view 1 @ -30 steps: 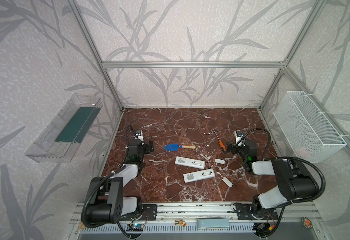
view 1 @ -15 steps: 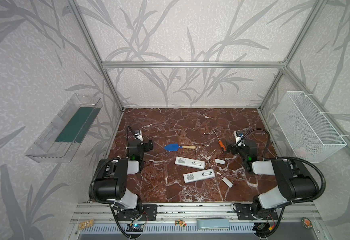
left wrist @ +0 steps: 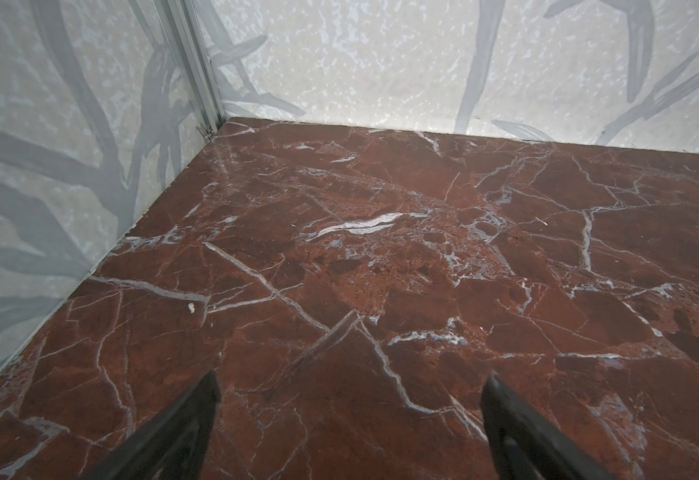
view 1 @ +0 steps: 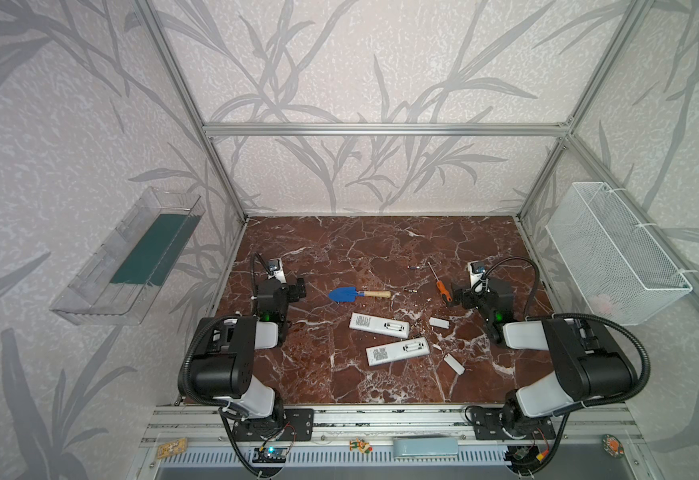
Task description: Unload the batteries from the remote control
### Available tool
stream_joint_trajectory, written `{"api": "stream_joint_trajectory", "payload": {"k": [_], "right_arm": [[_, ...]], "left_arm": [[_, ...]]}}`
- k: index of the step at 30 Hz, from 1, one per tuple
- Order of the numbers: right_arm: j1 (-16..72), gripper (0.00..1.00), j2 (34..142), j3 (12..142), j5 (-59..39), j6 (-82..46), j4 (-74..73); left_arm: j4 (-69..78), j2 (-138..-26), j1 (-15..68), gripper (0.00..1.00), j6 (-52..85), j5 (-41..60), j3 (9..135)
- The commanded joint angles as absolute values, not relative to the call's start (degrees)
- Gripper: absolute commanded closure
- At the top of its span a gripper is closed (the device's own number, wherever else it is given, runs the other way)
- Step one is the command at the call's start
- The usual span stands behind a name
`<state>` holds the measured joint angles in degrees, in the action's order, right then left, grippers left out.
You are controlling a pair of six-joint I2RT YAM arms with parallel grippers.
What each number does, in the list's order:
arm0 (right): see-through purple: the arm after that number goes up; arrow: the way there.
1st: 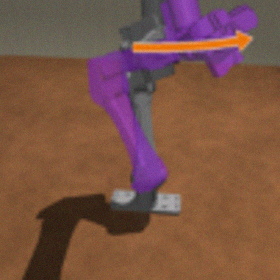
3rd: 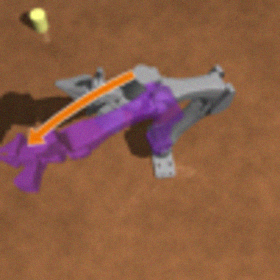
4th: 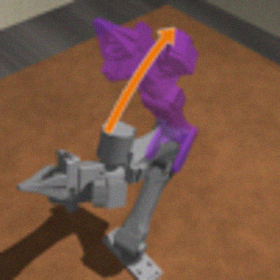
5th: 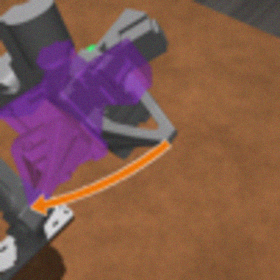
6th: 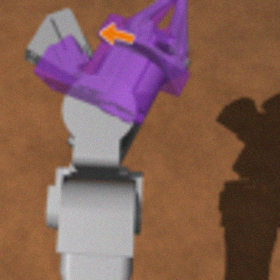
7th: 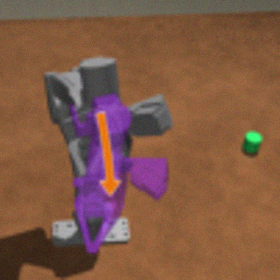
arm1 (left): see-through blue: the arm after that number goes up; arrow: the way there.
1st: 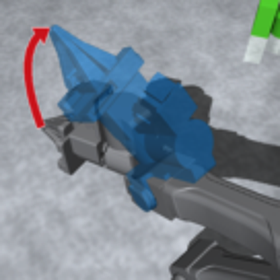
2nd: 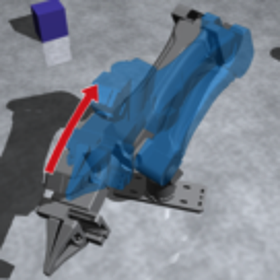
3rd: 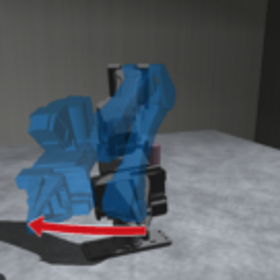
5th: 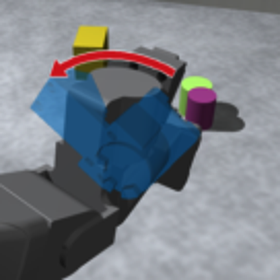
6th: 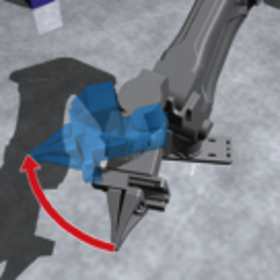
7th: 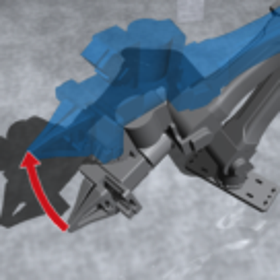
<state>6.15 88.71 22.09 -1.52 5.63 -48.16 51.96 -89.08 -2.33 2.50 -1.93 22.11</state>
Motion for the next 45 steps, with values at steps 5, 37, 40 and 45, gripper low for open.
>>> {"api": "stream_joint_trajectory", "payload": {"k": [5,37,40,45], "right_arm": [[5.98,0.01,88.41,23.02,-1.15,5.75,-48.78],[5.63,0.01,88.57,23.28,-0.36,4.66,-48.67],[5.63,0.01,89.31,22.59,-0.26,4.6,-51.18],[5.63,0.01,88.41,23.38,-0.49,4.81,-48.27]], "left_arm": [[53.73,-89.47,-2.59,0.01,2.29,-2.78,21.62],[53.79,-89.48,-2.51,0.01,2.29,-2.77,21.57],[53.79,-89.47,-2.46,0.01,2.29,-2.77,21.55],[53.79,-89.49,-2.51,0.01,2.29,-2.72,21.59]]}}
